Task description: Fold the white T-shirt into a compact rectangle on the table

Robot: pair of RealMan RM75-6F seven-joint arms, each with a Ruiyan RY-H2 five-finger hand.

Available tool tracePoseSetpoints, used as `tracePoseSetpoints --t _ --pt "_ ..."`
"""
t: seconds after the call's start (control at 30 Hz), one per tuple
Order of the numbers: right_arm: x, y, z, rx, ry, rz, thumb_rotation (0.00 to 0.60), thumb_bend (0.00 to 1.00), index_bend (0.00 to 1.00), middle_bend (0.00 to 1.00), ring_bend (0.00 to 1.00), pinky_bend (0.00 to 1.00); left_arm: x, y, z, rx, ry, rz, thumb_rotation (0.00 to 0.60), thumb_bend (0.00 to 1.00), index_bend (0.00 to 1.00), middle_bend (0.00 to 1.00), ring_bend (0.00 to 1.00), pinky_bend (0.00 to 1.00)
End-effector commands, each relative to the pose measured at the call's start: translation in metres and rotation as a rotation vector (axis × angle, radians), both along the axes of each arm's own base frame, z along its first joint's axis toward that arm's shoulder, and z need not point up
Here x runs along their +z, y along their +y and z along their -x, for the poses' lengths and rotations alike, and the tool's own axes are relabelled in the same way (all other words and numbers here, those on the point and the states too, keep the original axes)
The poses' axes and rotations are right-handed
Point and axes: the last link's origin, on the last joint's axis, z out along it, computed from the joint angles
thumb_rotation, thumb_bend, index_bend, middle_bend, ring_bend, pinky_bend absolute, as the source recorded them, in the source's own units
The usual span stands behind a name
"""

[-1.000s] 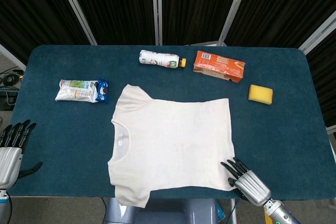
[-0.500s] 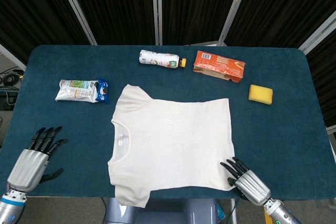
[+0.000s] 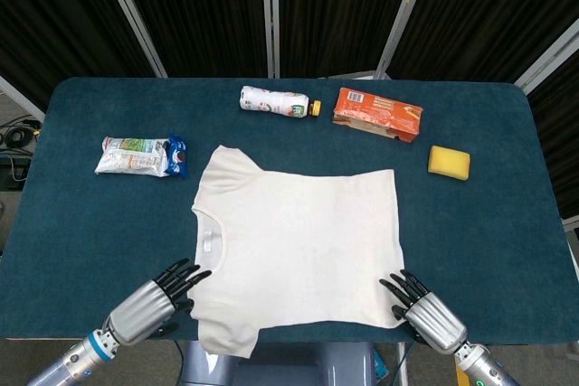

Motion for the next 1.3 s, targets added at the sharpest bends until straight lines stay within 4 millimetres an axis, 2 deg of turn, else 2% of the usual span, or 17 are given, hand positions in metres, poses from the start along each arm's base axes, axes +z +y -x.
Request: tracePoseSetpoints --t 0.03,0.3,0.57,0.67,0.77,1.3 --pt "0.000 0.000 0.000 -0.001 0.000 0.001 0.600 0.44 0.67 0.08 0.00 0.00 -0.024 -0.003 0.002 -0.081 0.025 0.063 0.600 0.24 0.57 0.00 0.00 0.00" --pt "0.001 0.000 0.000 0.005 -0.002 0.006 0.600 0.44 0.69 0.09 0.00 0.00 -0.045 -0.005 0.011 -0.181 0.092 0.096 0.600 0.25 0.58 0.00 0.00 0.00" --pt "0.001 0.000 0.000 0.004 0.001 0.008 0.600 0.44 0.70 0.09 0.00 0.00 -0.053 0.005 0.010 -0.213 0.107 0.075 0.600 0.25 0.57 0.00 0.00 0.00" --pt "0.001 -0.001 0.000 0.003 0.002 0.010 0.600 0.44 0.70 0.09 0.00 0.00 -0.055 0.007 0.011 -0.218 0.120 0.071 0.600 0.28 0.57 0.00 0.00 0.00" --pt "0.001 -0.001 0.000 0.003 0.002 0.011 0.600 0.44 0.71 0.09 0.00 0.00 -0.056 0.008 0.013 -0.211 0.124 0.071 0.600 0.31 0.56 0.00 0.00 0.00" --pt "0.002 -0.001 0.000 0.003 0.000 0.015 0.600 0.44 0.71 0.09 0.00 0.00 -0.067 0.009 0.014 -0.191 0.137 0.082 0.600 0.31 0.52 0.00 0.00 0.00"
